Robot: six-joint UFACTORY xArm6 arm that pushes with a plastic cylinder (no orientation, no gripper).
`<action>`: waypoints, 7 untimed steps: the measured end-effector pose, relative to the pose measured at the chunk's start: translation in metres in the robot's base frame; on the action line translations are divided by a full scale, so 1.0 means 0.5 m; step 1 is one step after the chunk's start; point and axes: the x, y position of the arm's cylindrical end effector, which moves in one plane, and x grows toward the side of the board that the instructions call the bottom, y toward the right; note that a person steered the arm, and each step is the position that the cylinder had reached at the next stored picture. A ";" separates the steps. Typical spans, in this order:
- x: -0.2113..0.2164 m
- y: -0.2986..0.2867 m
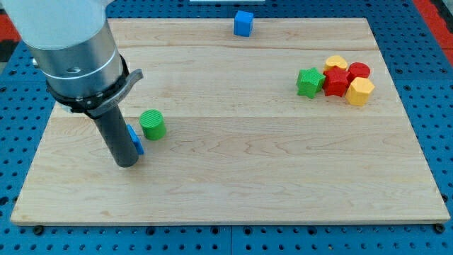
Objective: Push the green circle away from the blue triangle and push towards up
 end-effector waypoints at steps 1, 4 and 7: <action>-0.002 -0.043; -0.001 -0.084; -0.053 0.010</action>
